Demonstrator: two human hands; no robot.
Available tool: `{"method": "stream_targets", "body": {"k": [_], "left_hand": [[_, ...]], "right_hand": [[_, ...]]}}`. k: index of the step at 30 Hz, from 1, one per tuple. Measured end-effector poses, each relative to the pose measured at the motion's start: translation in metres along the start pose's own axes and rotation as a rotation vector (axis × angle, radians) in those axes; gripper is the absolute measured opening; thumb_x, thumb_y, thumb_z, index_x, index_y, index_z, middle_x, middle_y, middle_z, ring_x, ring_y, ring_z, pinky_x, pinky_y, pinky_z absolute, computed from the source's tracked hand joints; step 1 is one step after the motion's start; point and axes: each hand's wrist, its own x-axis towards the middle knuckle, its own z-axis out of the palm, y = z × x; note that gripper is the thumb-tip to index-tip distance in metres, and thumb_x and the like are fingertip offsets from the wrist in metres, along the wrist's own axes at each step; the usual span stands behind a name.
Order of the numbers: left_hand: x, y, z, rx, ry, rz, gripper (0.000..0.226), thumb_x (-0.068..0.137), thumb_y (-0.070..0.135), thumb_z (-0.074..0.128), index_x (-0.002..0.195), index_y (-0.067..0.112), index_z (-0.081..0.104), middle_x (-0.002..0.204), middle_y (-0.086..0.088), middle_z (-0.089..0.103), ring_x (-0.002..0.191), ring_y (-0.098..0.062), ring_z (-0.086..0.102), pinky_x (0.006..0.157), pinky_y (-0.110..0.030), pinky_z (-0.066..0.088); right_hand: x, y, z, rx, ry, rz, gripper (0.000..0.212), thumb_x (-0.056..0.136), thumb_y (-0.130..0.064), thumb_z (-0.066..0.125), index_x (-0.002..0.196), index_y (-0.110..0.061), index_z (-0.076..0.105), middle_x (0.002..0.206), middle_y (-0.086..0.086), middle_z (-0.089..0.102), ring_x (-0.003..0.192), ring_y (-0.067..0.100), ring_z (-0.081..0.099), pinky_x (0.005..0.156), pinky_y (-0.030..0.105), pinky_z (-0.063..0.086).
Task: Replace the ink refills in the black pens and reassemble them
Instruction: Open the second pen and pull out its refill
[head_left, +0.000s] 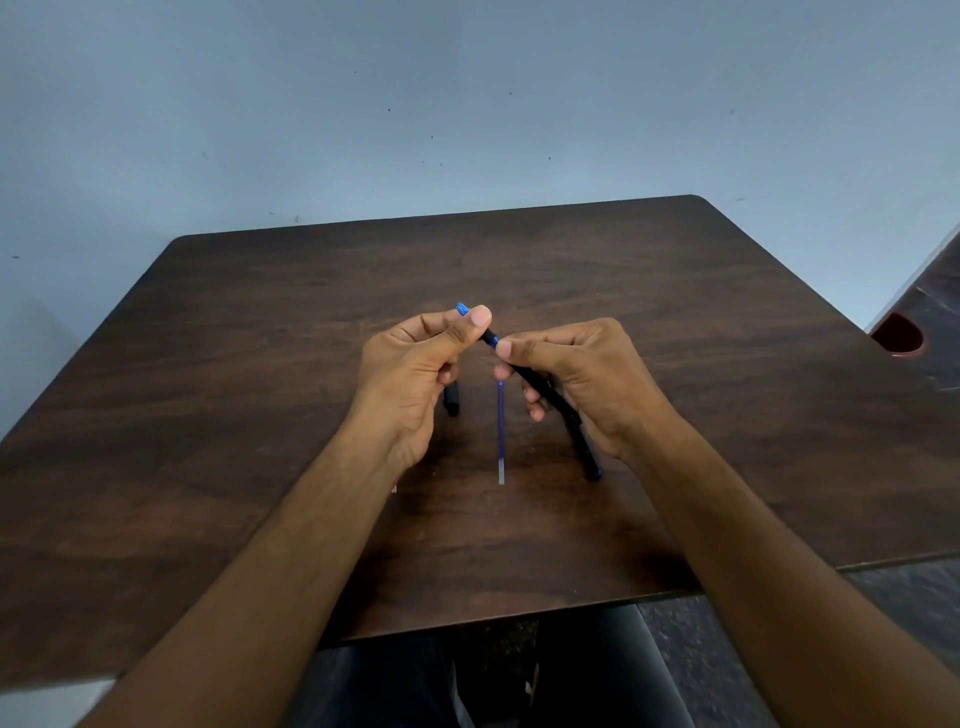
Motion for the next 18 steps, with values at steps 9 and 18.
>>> {"method": "stream_targets", "body": {"k": [9, 18], "left_hand": [[-0.0041, -0.0016, 0.0043, -0.031, 0.015, 0.049, 0.034, 0.052, 0.038, 0.091, 0.075, 0.017, 0.077, 0.066, 0.008, 0.065, 0.058, -0.007, 0.042, 0.054, -0.022, 0.035], [-0.0024, 0.0046, 0.0014, -0.051, 0.038, 0.044, 0.039, 0.053, 0.038, 0.090, 0.079, 0.015, 0.074, 0.057, 0.013, 0.060, 0.059, -0.007, 0.042, 0.050, -0.020, 0.036]], "right_hand": [[-0.0040, -0.0022, 0.0012, -0.037, 0.026, -0.003, 0.013, 0.090, -0.014, 0.075, 0.092, -0.002, 0.081, 0.083, 0.017, 0.078, 0.055, 0.020, 0.055, 0.047, 0.030, 0.050], [-0.0065, -0.0041, 0.0023, -0.110, 0.092, 0.027, 0.014, 0.088, -0.016, 0.073, 0.083, -0.006, 0.082, 0.079, 0.013, 0.078, 0.054, 0.017, 0.054, 0.045, 0.029, 0.045]]}}
